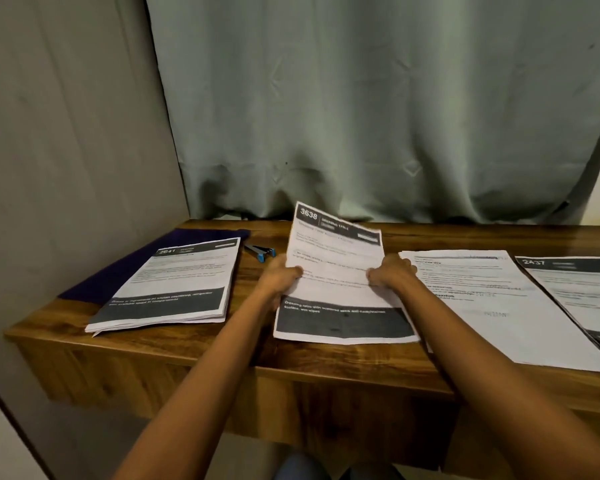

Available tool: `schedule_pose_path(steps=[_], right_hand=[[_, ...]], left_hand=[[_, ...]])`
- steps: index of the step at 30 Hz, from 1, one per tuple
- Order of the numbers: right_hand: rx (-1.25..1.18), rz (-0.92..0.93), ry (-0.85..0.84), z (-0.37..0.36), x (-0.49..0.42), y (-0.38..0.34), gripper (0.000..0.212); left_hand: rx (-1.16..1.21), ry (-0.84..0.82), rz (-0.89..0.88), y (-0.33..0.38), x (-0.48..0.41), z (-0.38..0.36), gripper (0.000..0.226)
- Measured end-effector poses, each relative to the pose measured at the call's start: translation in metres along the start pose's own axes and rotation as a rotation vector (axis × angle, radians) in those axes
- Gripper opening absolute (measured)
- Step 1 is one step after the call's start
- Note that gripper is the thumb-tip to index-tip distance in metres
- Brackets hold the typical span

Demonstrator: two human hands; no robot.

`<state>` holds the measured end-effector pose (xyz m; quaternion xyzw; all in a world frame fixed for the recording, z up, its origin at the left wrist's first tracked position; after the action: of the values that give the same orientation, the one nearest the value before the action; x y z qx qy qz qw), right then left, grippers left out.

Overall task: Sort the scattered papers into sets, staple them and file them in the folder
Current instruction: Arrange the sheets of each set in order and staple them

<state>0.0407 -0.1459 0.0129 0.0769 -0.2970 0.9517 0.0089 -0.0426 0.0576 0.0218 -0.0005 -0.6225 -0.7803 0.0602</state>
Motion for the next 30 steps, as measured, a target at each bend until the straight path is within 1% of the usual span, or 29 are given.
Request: schedule_pose_path(steps=[2,4,6,8,10,12,14,17,21,23,26,28,30], right_hand=[[-0.261,0.059,-0.033,0.008,-0.001,-0.005,0.048],[-0.491,0.144,-0.118,0.015,-0.003,-0.017,0.041],[-0.595,0.238,-0.164,0.022,-0.005,-0.031,0.033],[-0.687,0.341,-0.138,0.033,-0.004,-0.047,0.023],[-0.779,0.412,-0.083,0.046,0.006,-0.063,0.021],[-0.864,0.455,-0.071,0.054,0.014,-0.075,0.021],[-0.906,0.491,-0.048,0.054,0.017,-0.081,0.021],[-0.964,0.512,-0.017,0.042,0.023,-0.077,0.021],[-0.985,0.539,-0.059,0.026,0.027,-0.066,0.018],[-0.974,0.556,-0.078,0.026,0.028,-0.064,0.020],[-0.952,0.566,-0.099,0.032,0.029,-0.065,0.021],[-0.943,0.581,-0.108,0.034,0.031,-0.065,0.019],[-0.932,0.595,-0.117,0.035,0.033,-0.065,0.019]], left_hand=[[0.077,0.045,-0.120,0.002,0.000,0.011,0.024],[0.141,0.070,-0.208,0.009,0.004,0.020,0.020],[0.163,0.097,-0.280,0.017,0.006,0.028,0.019],[0.159,0.144,-0.376,0.027,0.006,0.036,0.021],[0.111,0.202,-0.472,0.041,0.007,0.043,0.024],[0.063,0.239,-0.534,0.053,0.008,0.048,0.023],[0.071,0.248,-0.555,0.058,0.008,0.050,0.025],[0.175,0.224,-0.516,0.052,0.009,0.051,0.026],[0.380,0.164,-0.535,0.037,0.012,0.052,0.032],[0.449,0.110,-0.545,0.039,0.013,0.055,0.030],[0.484,0.029,-0.508,0.056,0.015,0.061,0.017],[0.471,0.008,-0.489,0.068,0.015,0.066,0.011],[0.431,0.003,-0.494,0.081,0.015,0.072,0.013]])
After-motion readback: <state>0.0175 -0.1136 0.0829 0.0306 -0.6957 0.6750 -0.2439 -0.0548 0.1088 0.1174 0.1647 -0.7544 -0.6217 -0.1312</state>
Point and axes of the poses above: each hand's wrist, its own x-axis away from the middle knuckle, its own z-axis out of the back of the hand, y = z × x, the point moved 3 cm from there along -x, towards the middle knuckle, and after that the axes turned 11 degrees about -y, right-handed, at the moved point
